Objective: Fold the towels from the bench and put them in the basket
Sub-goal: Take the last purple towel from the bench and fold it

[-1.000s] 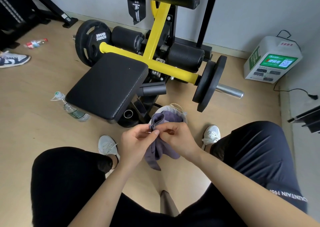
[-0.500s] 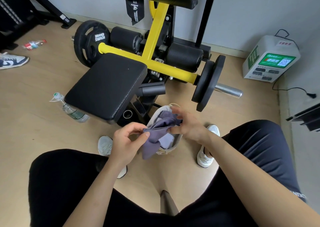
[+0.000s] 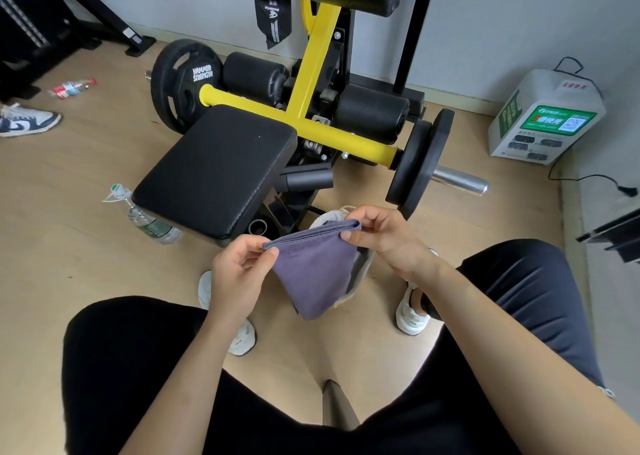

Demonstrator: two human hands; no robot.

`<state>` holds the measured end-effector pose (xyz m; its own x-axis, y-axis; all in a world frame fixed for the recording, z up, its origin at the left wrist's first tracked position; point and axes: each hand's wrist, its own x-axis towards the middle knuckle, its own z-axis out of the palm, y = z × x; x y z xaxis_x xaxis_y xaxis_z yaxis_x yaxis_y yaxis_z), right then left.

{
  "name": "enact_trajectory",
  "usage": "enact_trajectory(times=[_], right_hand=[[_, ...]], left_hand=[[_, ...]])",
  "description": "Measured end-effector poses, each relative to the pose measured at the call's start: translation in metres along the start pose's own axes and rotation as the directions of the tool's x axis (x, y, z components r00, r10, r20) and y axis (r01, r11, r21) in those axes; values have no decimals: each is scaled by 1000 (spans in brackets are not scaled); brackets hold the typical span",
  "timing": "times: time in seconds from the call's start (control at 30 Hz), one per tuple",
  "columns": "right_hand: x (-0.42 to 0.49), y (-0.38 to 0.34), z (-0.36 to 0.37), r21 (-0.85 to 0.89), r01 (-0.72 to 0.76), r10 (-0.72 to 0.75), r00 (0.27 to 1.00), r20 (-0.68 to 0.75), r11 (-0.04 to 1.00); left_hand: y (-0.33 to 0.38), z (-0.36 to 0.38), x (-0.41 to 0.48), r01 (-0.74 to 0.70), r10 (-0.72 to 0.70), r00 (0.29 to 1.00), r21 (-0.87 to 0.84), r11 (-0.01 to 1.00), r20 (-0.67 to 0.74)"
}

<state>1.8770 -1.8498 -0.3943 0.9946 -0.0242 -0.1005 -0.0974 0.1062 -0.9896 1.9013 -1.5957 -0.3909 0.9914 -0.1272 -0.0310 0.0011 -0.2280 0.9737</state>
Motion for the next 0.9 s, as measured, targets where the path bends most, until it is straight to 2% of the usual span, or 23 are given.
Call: enact_trajectory(times=[0.13, 0.33, 0.43, 0.5, 0.57, 0.73, 0.83, 0.9], right_hand=[[-3, -1, -2, -15, 33, -33, 999, -4, 999], [-5, 0, 2, -84, 54, -54, 999, -1, 995], [-8, -1, 8, -149, 40, -33, 998, 50, 988], [-10, -1, 12, -184, 35, -18, 996, 90, 982], [-11, 0, 14, -216, 44, -13, 989, 144, 975], [-10, 8, 15, -246, 46, 0, 983, 184, 968], [-9, 9, 15, -194, -17, 50, 985, 166, 981], [-8, 11, 13, -189, -65, 106, 971, 214, 980]], left_hand=[[0, -3, 1, -5, 3, 999, 42, 999, 48], [-5, -3, 1, -63, 44, 971, 72, 995, 236], [-5, 2, -2, -203, 129, 947, 237, 950, 295], [-6, 11, -4, -345, 230, 917, 361, 866, 325], [-5, 21, -5, -417, 280, 893, 416, 808, 352], [-7, 31, -5, -394, 267, 903, 397, 829, 337], [-8, 28, -4, -381, 268, 904, 344, 858, 334], [-7, 26, -4, -386, 281, 901, 317, 866, 331]])
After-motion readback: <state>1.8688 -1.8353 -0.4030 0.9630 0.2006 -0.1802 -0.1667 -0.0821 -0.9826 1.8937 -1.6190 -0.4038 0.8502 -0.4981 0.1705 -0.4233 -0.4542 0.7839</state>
